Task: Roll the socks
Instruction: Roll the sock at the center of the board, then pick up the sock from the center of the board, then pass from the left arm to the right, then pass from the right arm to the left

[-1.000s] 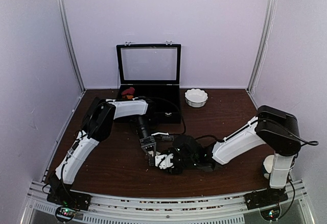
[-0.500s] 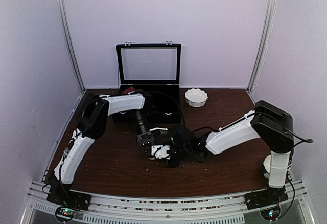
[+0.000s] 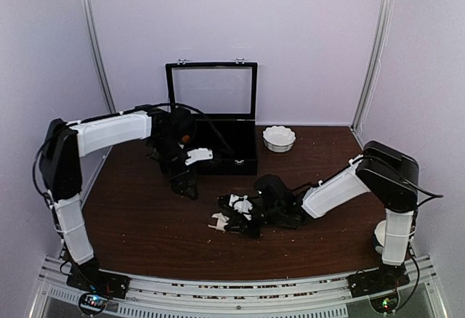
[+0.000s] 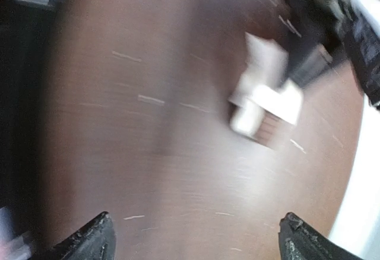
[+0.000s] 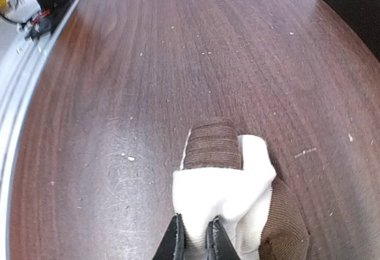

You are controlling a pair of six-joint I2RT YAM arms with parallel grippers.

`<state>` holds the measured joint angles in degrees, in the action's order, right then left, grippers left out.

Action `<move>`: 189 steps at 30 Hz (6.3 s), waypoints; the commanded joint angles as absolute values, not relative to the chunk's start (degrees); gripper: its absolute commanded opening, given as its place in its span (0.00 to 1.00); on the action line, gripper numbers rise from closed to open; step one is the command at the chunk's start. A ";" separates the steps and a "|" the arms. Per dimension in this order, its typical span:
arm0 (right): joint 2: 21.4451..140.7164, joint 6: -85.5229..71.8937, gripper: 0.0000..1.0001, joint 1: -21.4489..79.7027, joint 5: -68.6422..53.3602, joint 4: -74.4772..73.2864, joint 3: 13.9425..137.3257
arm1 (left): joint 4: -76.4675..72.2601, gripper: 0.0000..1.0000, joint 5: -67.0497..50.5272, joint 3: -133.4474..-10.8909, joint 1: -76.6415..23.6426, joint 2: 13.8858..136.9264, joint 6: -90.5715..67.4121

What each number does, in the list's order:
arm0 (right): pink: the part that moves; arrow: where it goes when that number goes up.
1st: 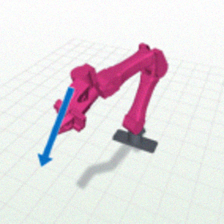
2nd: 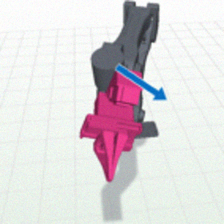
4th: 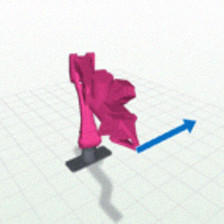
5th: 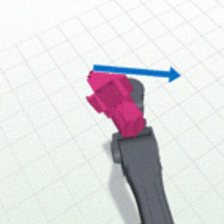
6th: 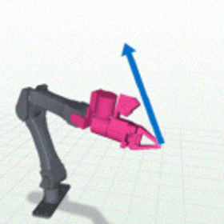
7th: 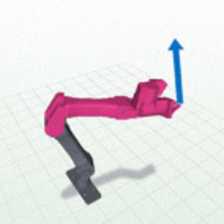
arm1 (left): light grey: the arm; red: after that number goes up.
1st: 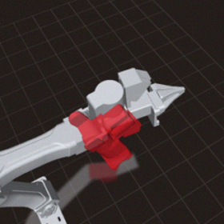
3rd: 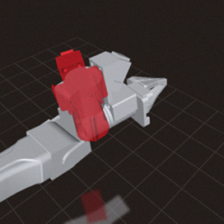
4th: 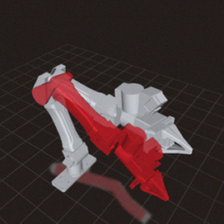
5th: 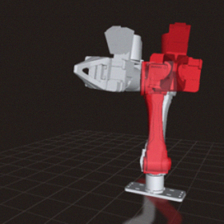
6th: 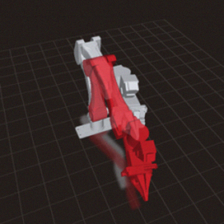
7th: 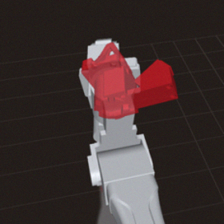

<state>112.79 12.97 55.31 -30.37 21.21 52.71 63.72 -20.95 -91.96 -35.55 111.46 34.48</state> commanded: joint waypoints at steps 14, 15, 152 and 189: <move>124.82 -21.43 0.00 45.48 -48.53 17.17 53.80 | 40.81 0.77 -27.65 -72.97 -43.35 97.89 41.37; 125.50 -22.39 0.00 45.02 -48.67 16.79 54.12 | 40.86 0.77 -28.88 -72.50 -43.96 98.28 42.82; 75.21 17.18 0.88 60.64 -16.35 -15.81 66.65 | 94.94 0.00 -74.93 -113.93 -44.82 118.79 51.11; 84.49 -11.11 0.00 61.88 -2.61 -1.26 69.60 | 54.76 0.98 -22.20 -97.28 -48.01 93.87 35.52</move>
<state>82.21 -4.38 62.00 -2.31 -7.55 66.11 58.76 -28.91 -100.33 -45.65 91.31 35.22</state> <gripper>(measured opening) 0.067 0.979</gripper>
